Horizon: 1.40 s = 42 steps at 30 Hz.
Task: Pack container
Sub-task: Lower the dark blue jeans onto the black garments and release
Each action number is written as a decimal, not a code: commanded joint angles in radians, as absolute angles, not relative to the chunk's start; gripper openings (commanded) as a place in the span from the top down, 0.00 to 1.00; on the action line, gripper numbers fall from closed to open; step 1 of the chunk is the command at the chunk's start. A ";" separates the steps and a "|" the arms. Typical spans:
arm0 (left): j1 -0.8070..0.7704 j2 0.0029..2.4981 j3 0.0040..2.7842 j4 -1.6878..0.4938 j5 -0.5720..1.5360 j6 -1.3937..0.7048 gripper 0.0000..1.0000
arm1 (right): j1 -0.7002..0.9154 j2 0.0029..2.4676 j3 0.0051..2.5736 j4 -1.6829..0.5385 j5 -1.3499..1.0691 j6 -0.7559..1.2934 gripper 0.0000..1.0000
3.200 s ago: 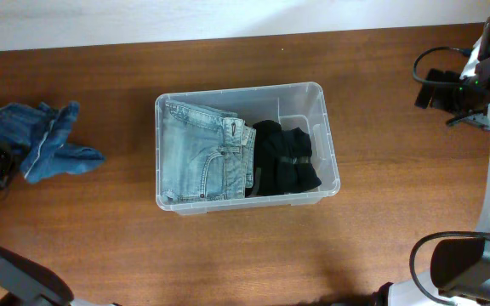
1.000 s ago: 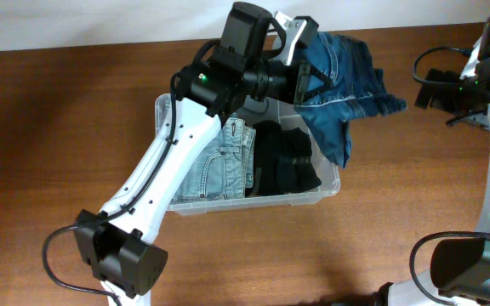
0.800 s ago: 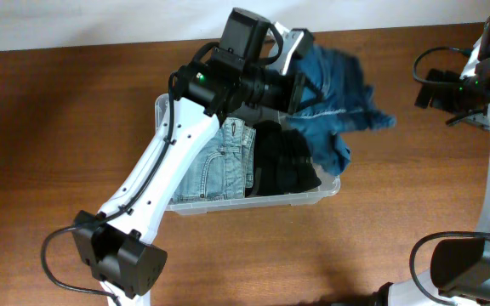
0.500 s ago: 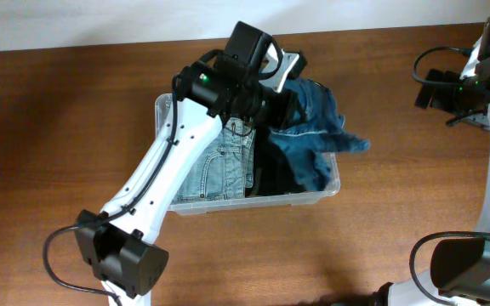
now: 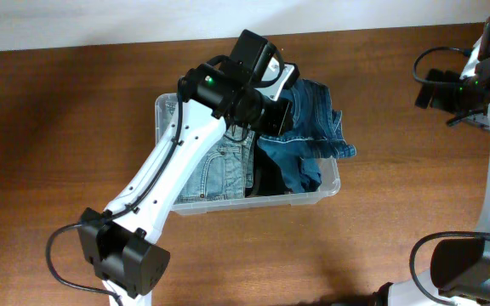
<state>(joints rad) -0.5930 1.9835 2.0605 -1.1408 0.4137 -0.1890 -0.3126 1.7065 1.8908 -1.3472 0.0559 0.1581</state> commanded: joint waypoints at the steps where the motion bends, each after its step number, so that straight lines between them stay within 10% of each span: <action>1: -0.591 1.984 2.059 -1.156 0.361 -0.162 0.99 | -0.315 1.707 1.899 -1.347 0.064 0.165 0.01; 13: -0.591 1.984 2.059 -1.418 0.078 -0.170 0.98 | -0.315 1.707 1.899 -1.347 0.064 0.165 0.01; 19: -0.591 1.984 2.044 -1.467 0.078 -0.170 0.37 | -0.315 1.707 1.899 -1.347 0.064 0.165 0.01; 24: -0.591 1.984 1.990 -1.451 0.070 -0.165 0.18 | -0.315 1.707 1.899 -1.347 0.064 0.165 0.01; 42: -0.587 2.003 1.931 -1.248 -0.194 -0.166 0.19 | -0.315 1.707 1.899 -1.347 0.064 0.165 0.01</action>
